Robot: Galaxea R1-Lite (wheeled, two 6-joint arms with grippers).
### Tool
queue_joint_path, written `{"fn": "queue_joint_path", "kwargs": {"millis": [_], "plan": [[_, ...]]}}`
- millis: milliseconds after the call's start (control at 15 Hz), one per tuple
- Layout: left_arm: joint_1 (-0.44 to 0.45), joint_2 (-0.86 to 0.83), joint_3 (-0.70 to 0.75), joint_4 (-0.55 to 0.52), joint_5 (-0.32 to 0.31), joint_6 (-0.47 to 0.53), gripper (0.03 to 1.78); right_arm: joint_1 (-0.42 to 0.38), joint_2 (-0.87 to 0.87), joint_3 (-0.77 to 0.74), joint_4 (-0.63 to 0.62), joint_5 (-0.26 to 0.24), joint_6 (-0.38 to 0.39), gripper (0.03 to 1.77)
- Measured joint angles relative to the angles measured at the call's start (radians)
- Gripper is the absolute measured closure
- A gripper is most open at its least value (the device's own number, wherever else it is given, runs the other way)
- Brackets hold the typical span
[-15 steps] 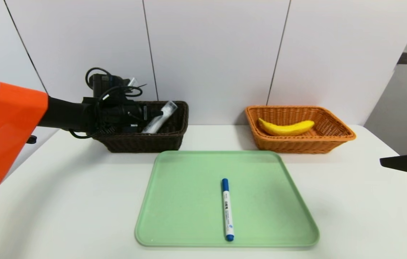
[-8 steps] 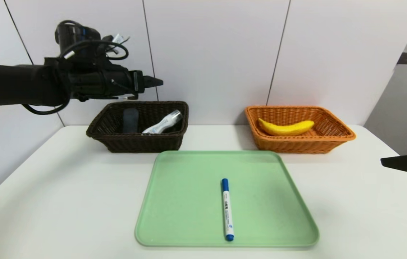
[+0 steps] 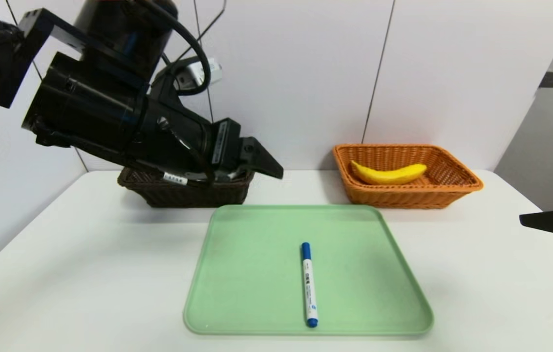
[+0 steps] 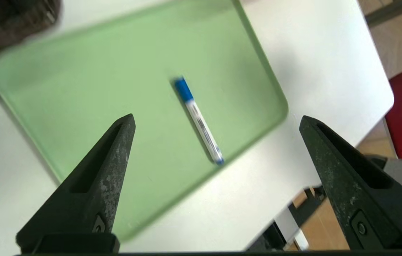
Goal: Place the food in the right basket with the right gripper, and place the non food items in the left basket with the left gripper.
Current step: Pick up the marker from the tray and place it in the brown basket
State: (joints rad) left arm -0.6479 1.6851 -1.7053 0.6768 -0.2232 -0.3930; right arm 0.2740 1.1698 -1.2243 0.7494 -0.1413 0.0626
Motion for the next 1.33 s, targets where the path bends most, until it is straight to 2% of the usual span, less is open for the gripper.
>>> {"fn": "queue_joint_path", "kwargs": {"millis": [133,200,533,667,1000,1333], "plan": [[-0.091,0.034,-0.042,0.114,0.128,-0.058,0.15,0.000,-0.004,0.007,0.000,0.000,0.002,0.10],[-0.122,0.058,-0.059,0.136,0.170,-0.079,0.15,0.000,-0.008,0.011,0.000,-0.001,0.002,0.10],[-0.189,0.216,-0.214,0.204,0.221,-0.212,0.14,0.000,-0.028,0.028,0.001,-0.006,0.002,0.10],[-0.198,0.277,-0.254,0.231,0.253,-0.218,0.13,-0.001,-0.039,0.042,0.000,-0.010,0.004,0.10],[-0.236,0.393,-0.269,0.243,0.397,-0.208,0.12,-0.001,-0.048,0.051,-0.002,-0.009,0.005,0.10],[-0.265,0.450,-0.269,0.240,0.409,-0.206,0.12,-0.001,-0.060,0.069,-0.001,-0.009,0.008,0.10]]}}
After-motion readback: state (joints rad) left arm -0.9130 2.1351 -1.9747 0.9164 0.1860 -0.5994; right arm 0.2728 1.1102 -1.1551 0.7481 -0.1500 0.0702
